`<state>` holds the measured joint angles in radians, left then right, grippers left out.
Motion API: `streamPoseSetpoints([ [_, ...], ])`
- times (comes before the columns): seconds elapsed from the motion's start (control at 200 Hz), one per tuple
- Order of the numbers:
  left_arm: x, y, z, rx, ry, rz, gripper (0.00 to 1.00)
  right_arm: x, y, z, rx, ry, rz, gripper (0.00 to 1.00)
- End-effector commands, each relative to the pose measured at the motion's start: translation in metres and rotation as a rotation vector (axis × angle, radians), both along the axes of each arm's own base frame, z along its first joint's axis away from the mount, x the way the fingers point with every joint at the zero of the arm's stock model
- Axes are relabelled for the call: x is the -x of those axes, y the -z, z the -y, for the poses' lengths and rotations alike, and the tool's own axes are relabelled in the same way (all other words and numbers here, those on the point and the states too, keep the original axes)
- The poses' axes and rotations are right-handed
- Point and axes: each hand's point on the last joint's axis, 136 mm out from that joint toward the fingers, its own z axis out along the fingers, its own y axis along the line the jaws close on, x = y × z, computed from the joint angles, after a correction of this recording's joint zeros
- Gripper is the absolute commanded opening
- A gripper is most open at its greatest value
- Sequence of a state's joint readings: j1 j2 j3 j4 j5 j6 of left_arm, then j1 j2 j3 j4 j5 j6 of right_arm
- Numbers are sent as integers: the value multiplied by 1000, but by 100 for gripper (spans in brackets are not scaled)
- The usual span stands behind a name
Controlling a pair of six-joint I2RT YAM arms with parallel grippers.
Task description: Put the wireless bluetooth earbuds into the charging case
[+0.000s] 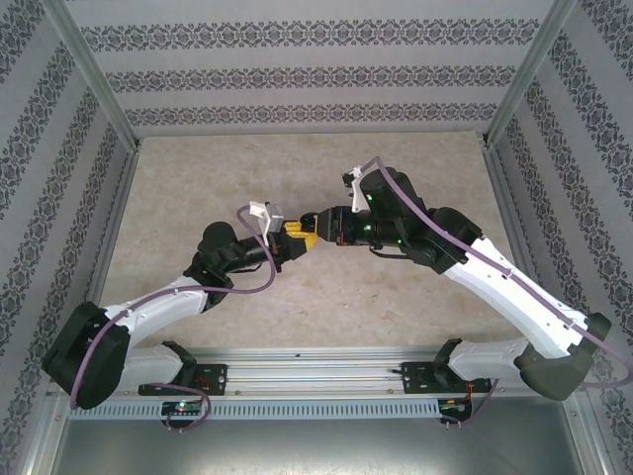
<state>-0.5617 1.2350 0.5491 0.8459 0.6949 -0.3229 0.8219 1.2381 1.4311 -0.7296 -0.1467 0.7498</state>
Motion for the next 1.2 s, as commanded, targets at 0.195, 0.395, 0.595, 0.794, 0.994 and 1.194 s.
streamPoseSetpoints([
  [0.195,-3,-8,5,41,14,20,0,-13,5,-3,24,2,3,18],
  [0.395,-1,-8,4,46,16,27,0,-16,21,-1,57,8,-23,17],
  [0.595,0,-9,4,51,18,31,0,-18,24,-6,47,-2,-25,23],
  [0.794,2,-10,4,55,23,37,0,-19,26,-14,34,-27,-39,23],
  [0.994,2,-10,3,55,22,38,0,-18,28,-22,23,-47,-62,22],
  [1.194,2,-9,3,54,23,38,0,-16,25,-28,12,-65,-64,22],
])
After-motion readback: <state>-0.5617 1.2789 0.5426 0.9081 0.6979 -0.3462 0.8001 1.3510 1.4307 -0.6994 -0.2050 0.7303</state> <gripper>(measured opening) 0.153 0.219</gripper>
